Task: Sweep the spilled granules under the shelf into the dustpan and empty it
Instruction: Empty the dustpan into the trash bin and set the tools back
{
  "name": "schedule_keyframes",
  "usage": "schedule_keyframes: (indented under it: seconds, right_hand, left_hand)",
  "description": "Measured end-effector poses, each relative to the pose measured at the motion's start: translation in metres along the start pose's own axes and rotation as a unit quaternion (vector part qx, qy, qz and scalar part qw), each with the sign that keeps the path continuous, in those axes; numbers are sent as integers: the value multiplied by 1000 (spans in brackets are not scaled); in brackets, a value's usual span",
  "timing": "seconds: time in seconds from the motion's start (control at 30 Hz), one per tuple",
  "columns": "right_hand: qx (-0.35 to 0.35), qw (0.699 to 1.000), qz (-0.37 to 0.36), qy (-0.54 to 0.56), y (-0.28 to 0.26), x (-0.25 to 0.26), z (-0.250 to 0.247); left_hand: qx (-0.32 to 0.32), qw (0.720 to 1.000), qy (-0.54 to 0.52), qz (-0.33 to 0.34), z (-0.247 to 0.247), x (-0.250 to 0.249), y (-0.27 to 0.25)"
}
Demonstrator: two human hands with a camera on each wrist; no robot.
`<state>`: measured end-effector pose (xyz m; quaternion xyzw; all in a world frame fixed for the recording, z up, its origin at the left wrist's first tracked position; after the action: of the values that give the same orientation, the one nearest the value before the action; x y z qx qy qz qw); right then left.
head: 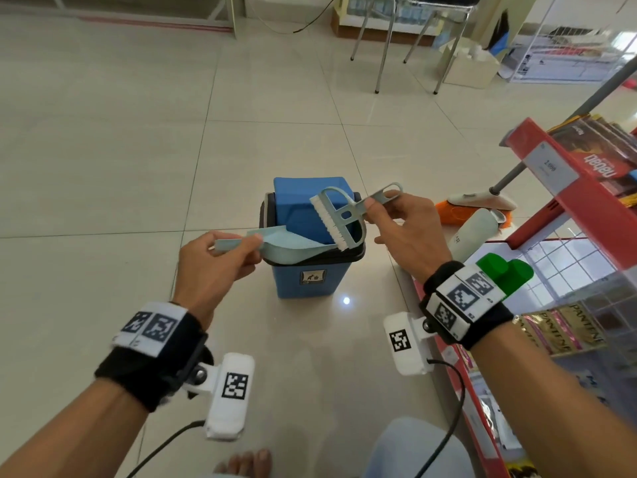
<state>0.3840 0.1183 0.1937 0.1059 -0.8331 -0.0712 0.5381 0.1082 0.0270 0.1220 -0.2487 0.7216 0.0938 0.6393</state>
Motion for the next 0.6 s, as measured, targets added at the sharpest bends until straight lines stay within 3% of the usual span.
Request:
schedule_keyframes:
  seconds: [0.17,0.3,0.43,0.6]
  right_hand:
    - [76,997,-25,23,-12,17,31]
    - [214,975,-54,-23,-27,33,76]
    - [342,933,-55,-100,-47,32,136]
    - [410,902,-42,-129,-64,11,206]
  left_hand:
    - [23,996,-70,-43,-28,26,-7]
    - [38,994,-92,-43,-51,42,-6]
    - [50,996,-41,-54,-71,61,4]
    - [65,993,36,-90,-79,95,19]
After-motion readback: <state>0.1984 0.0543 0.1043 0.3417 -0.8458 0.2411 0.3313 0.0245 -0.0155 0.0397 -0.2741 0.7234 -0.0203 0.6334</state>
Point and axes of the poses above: each hand's wrist, its own y-axis towards the middle knuckle, its own z-axis out of the palm, x = y × z, the point moved 7 cm from there along y, towards the middle knuckle, and after that the axes turned 8 degrees about y, right-handed, at the moved point
